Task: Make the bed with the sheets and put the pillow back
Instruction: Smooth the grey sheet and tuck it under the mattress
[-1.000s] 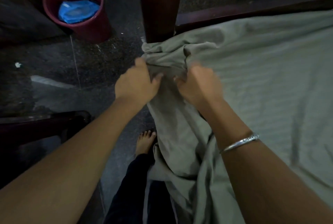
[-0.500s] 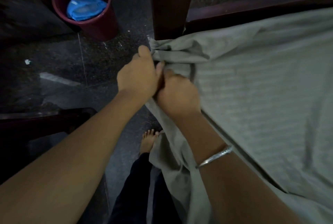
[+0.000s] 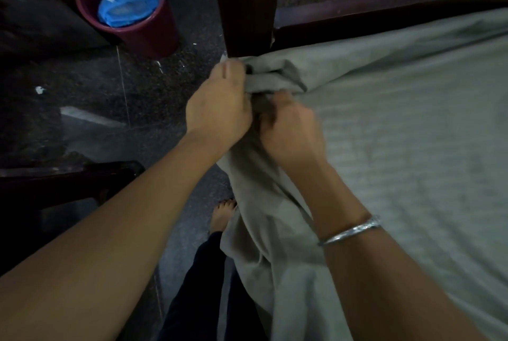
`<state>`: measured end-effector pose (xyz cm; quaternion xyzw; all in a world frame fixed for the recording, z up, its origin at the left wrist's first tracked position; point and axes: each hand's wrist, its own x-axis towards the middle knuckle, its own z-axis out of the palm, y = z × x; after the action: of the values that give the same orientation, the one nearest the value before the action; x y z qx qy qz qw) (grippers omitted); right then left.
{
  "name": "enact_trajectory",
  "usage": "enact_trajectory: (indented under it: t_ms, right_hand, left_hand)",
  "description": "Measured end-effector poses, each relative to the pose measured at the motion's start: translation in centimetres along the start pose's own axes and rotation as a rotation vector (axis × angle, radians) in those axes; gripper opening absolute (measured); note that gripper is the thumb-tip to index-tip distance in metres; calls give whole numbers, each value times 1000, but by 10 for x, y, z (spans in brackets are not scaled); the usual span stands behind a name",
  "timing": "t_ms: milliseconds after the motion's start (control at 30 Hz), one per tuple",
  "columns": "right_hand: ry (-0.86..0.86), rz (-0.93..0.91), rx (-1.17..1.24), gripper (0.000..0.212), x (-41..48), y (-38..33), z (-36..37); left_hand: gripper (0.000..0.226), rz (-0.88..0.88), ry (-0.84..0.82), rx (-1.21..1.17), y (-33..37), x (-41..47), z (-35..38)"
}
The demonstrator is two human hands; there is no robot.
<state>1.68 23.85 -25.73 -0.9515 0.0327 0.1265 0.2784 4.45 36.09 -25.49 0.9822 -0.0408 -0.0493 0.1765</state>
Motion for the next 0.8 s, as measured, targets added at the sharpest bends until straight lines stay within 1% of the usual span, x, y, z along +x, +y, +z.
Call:
enact_trajectory:
  t_ms: [67,100,133,167,233,300,367,500,533,600,667,700,733,767,800]
  right_hand:
    - [170,74,10,38,4,16,-16]
    - [221,61,-29,45,9,24,-21]
    - [221,13,-89,53,14,30,-24]
    - [170,-48,-159,60,19,34,-24]
    - [6,-138,-310,67,27,37,-21]
    - [-117,-171,-431,71,34,37,-18]
    - [-204,-168,-488,78,43,36,-22]
    - [-381,-97,-553,86,74,19,-31]
    - [-416,-73,-568,87,81,12,-30]
    - [-450,-45,-585,84,88,4,-27]
    - [-422,-46,-576,78,87,3,-27]
    - [-376,-70,-577,74,84,5,-29]
    - [-306,-116,-585,70,78,6,-30]
    - [-213,-175,-593,64,70,9,-31]
    - [-100,-229,-595,57,63,13,-32]
  left_hand:
    - [36,163,-19,15,12,7,5]
    - [39,190,-46,48,17,11,8]
    - [42,171,-81,87,20,14,11]
    - [44,133,-122,129,22,16,15]
    - [57,97,-170,182,21,16,25]
    - [71,98,-205,171,20,12,33]
    - [79,88,-254,141,15,12,36]
    - [91,160,-266,132,0,23,40]
    - [91,165,-281,92,-3,27,37]
    - [89,128,-352,-70,-8,35,30]
    - [92,117,-397,-232,-17,44,19]
    - [87,129,-396,-258,-19,46,12]
    - [75,157,-381,-245,-21,47,8]
    - [62,196,-328,-178,-18,45,3]
    - [54,236,-237,-69,-13,43,0]
